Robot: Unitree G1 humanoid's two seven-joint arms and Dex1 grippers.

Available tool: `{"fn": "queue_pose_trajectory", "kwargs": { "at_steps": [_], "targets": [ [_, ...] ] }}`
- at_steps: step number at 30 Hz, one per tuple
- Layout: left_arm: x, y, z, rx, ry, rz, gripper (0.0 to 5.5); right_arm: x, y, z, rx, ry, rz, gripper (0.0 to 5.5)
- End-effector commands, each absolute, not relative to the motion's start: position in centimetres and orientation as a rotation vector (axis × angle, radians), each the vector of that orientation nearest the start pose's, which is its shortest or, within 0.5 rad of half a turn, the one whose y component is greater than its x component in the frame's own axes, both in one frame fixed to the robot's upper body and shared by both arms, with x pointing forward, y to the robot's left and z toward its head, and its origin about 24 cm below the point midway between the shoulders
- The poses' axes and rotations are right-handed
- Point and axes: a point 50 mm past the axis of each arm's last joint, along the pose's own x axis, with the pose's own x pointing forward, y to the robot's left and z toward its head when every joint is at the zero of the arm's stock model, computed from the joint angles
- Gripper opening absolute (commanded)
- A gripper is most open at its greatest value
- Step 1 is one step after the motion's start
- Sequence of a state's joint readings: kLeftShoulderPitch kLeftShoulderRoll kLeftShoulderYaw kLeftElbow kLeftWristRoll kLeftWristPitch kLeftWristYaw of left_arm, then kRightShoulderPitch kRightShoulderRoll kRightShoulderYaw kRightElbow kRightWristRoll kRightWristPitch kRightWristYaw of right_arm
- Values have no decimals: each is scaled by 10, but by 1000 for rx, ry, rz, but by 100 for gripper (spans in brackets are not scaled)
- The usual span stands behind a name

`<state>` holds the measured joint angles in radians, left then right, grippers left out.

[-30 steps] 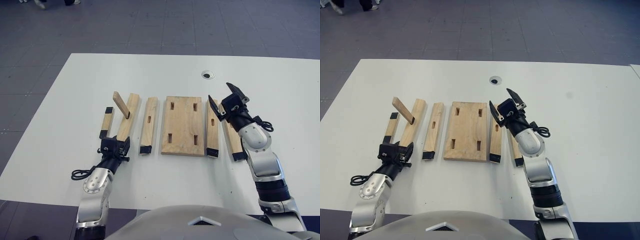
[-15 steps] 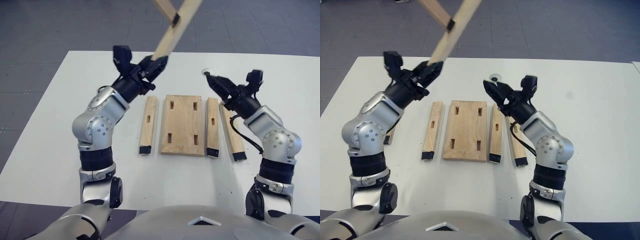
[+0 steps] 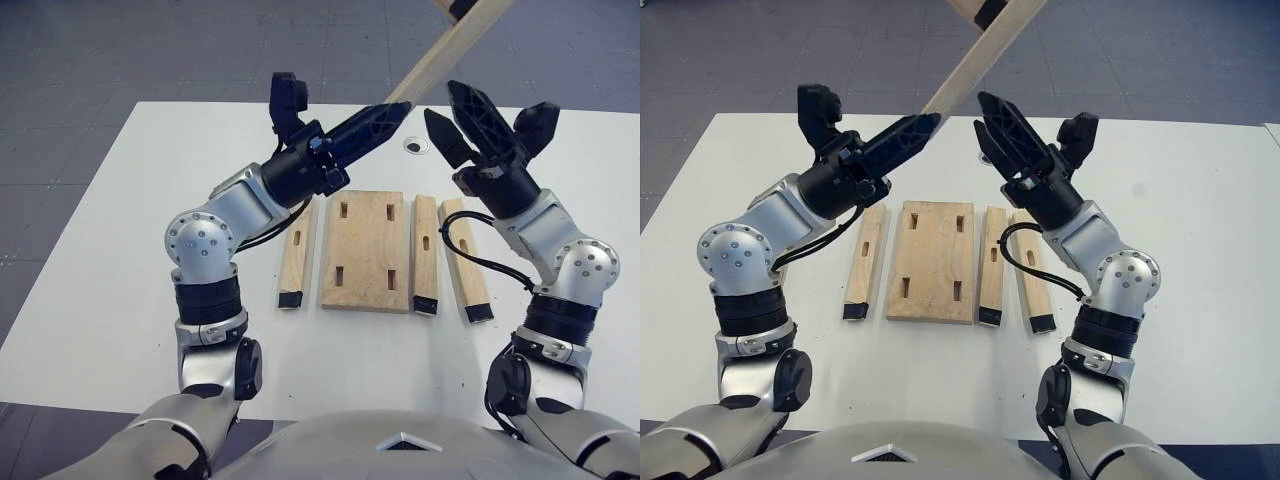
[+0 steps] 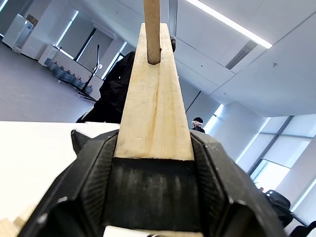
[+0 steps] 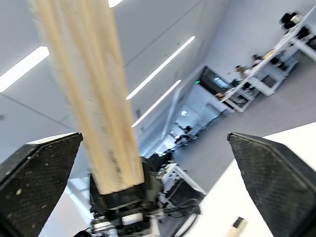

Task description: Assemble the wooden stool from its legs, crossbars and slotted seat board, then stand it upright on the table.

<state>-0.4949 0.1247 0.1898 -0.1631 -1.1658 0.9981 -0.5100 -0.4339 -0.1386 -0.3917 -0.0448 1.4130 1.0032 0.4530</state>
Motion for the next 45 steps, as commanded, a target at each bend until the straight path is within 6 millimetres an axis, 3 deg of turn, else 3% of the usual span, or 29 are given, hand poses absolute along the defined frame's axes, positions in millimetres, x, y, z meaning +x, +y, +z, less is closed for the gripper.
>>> {"fn": "queue_pose_trajectory", "kwargs": {
  "at_steps": [1,24,42,45],
  "targets": [
    [273,94,179,-885,116,-1272,204,272,-146,179,1194,0,1265,550],
    [259,87,174,-880,166,-1319,204,277,-137,195,1082,-130,1270,550],
    [261,91,176,-865,154,-1315,204,277,-140,191,1073,-85,1259,211],
    [259,90,174,-863,160,-1322,204,277,-140,192,1081,-91,1262,206]
  ]
}}
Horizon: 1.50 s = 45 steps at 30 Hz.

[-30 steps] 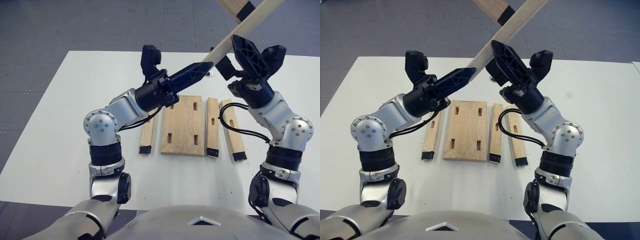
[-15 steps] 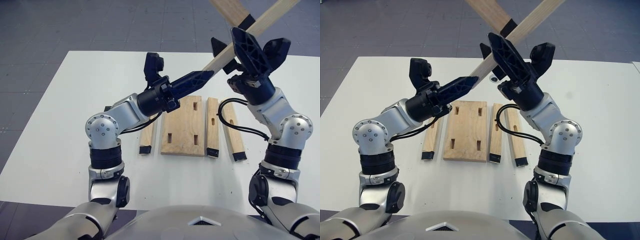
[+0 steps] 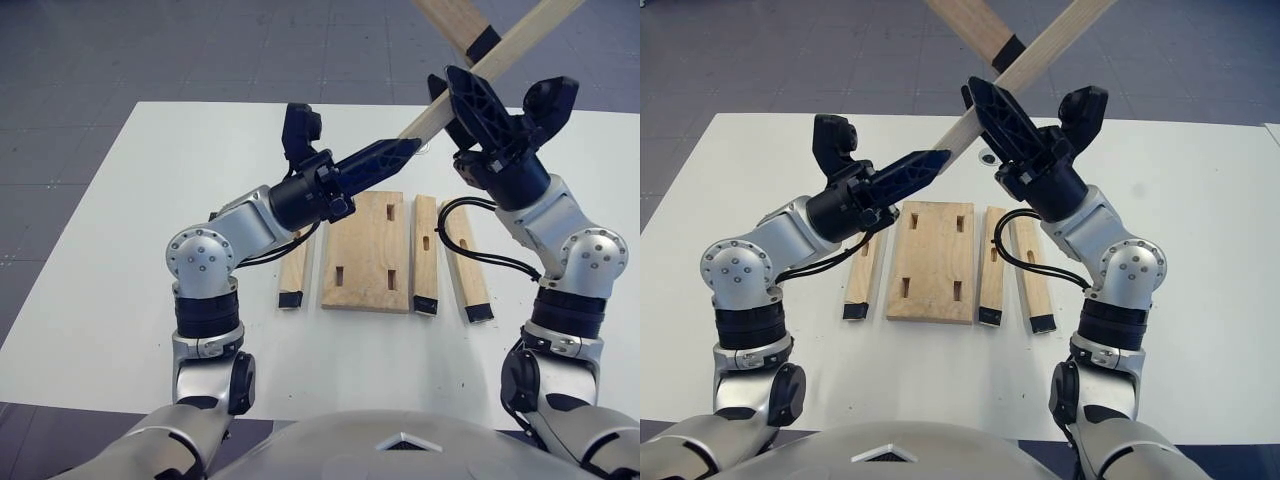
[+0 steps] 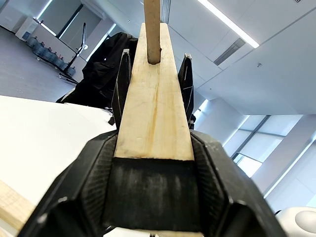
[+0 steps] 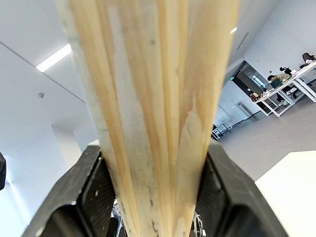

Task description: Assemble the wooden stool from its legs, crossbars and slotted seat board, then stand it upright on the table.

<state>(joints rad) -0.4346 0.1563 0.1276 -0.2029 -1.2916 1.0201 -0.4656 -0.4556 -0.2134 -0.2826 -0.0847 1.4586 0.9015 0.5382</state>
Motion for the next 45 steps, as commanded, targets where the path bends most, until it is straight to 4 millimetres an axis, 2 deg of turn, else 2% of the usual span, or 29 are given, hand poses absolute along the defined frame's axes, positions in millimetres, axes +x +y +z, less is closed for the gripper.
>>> {"fn": "queue_pose_trajectory", "kwargs": {
  "at_steps": [1,7,8,17,21,27,30,31,33,35,39,41,45],
  "targets": [
    [258,90,174,-863,161,-1323,204,277,-140,192,1083,-91,1263,206],
    [259,90,178,-853,119,-1327,204,276,-140,191,1085,-82,1254,206],
    [258,90,178,-837,116,-1324,241,276,-140,191,1084,-80,1254,206],
    [259,92,162,-752,146,-1286,377,275,-139,191,1089,-76,1267,206],
    [262,108,153,-723,161,-1250,415,276,-141,190,1079,-67,1254,206],
    [240,141,161,-693,165,-1288,415,279,-158,178,1035,-37,1163,206],
    [235,154,159,-681,183,-1241,415,288,-172,172,957,-40,1067,206],
    [238,158,154,-660,187,-1187,415,293,-173,167,880,-27,1019,206],
    [244,161,143,-596,199,-1082,415,300,-172,159,723,2,966,206],
    [245,158,130,-499,228,-1019,415,302,-164,152,591,35,1008,206],
    [246,145,95,-137,343,-1030,415,317,-153,135,393,92,1094,206],
    [250,143,85,91,356,-1043,415,325,-155,134,349,93,1101,206],
    [251,146,82,382,338,-1025,415,327,-163,138,360,64,1102,206]
  ]
}}
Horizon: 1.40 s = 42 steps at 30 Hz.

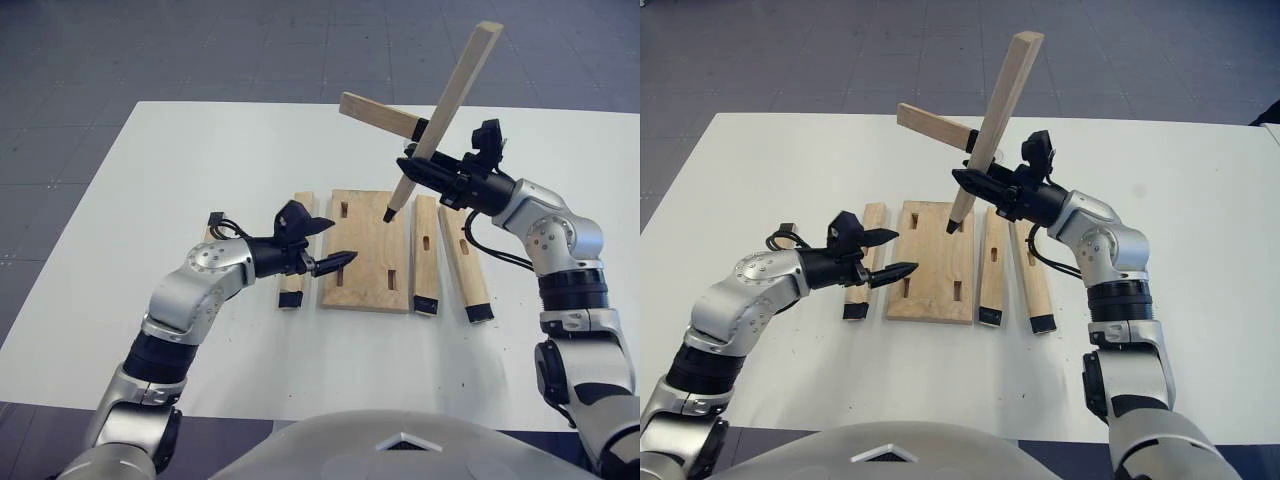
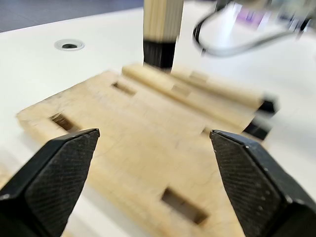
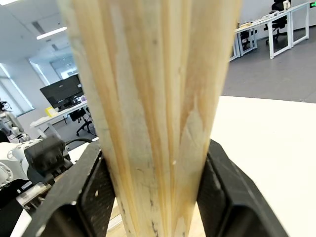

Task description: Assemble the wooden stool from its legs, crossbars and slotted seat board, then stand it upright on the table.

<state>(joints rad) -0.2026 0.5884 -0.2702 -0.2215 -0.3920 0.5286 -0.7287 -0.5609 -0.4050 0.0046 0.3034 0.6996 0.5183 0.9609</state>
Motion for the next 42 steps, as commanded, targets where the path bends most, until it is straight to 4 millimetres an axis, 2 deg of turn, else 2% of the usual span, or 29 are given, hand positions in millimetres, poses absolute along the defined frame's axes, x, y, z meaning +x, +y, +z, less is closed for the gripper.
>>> {"fn": "queue_pose_trajectory", "kwargs": {
  "at_steps": [1,4,7,16,21,27,34,42],
  "targets": [
    [247,147,80,439,342,-1032,415,325,-165,137,363,64,1101,206],
    [234,145,75,523,367,-1089,415,322,-168,135,370,63,1096,206],
    [230,142,71,566,386,-1112,415,322,-167,136,376,60,1088,206],
    [237,146,65,744,408,-1041,415,318,-165,143,398,33,1088,206],
    [230,151,57,886,455,-1091,415,316,-166,143,398,33,1079,206],
    [236,161,65,930,458,-1074,415,315,-169,148,302,22,1064,206],
    [241,148,66,847,421,-1064,415,306,-168,129,174,95,1116,206],
    [251,151,69,858,404,-1044,415,308,-176,105,129,141,1078,206]
  ]
}}
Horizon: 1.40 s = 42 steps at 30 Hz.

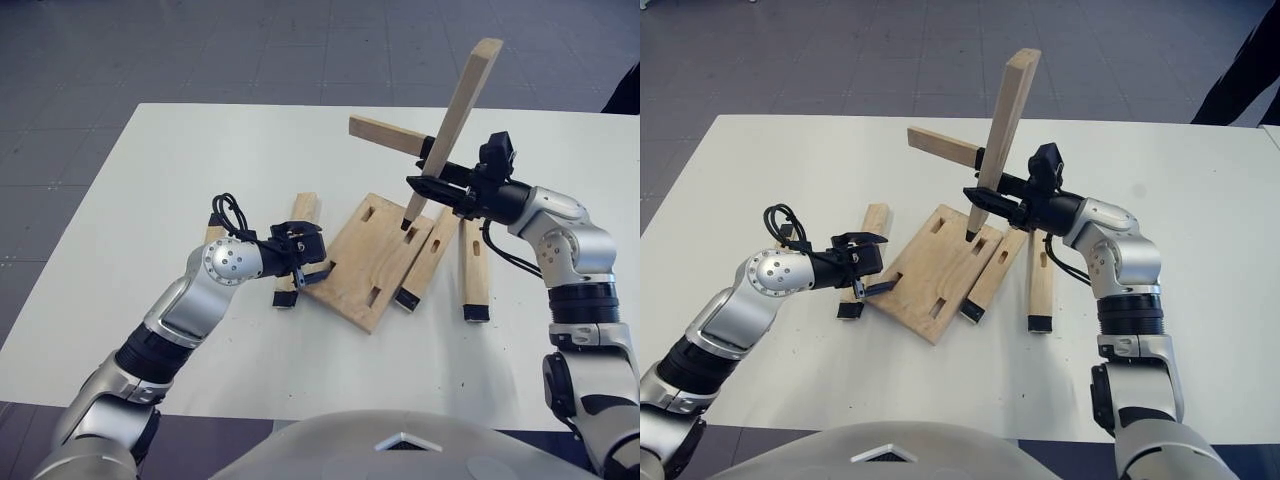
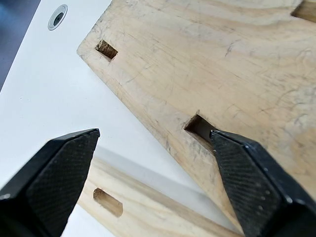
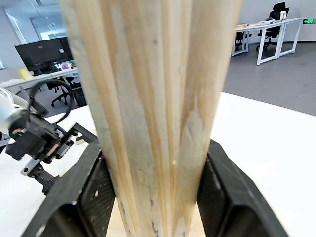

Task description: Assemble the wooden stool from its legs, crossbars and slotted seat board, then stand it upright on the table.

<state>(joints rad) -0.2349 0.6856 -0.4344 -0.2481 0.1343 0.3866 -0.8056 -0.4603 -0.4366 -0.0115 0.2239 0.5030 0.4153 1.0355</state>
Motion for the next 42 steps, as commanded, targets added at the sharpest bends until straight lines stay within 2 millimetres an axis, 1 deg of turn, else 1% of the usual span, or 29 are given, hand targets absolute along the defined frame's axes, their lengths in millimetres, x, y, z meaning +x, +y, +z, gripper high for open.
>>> {"fn": "queue_pose_trajectory", "kwargs": {
  "at_steps": [1,8,13,17,21,24,27,29,32,36,38,40,42],
  "targets": [
    [252,151,70,859,403,-1045,415,309,-177,103,129,145,1073,206],
    [254,152,70,859,400,-1036,415,310,-177,94,135,155,1053,206],
    [255,151,70,858,395,-1036,415,302,-179,74,133,211,1045,206],
    [255,151,71,857,394,-1034,415,296,-181,60,97,264,1047,206],
    [255,150,70,851,394,-1029,415,287,-182,35,1,342,1045,206],
    [254,148,69,843,391,-1031,415,269,-187,10,-98,384,1011,206],
    [253,148,68,832,394,-1018,415,251,-195,-10,-69,425,952,203],
    [251,147,67,822,398,-1018,415,247,-198,-18,-59,446,936,203],
    [252,146,67,820,397,-1022,415,247,-202,-21,-61,470,937,203],
    [253,146,68,818,395,-1014,415,259,-198,-9,-127,492,1048,203],
    [251,144,67,812,394,-1013,415,267,-199,-6,-181,542,1088,203],
    [251,143,67,803,392,-1008,415,270,-202,-13,-218,616,1092,203],
    [250,141,66,795,393,-1008,415,263,-207,-24,-231,689,1089,203]
  ]
}}
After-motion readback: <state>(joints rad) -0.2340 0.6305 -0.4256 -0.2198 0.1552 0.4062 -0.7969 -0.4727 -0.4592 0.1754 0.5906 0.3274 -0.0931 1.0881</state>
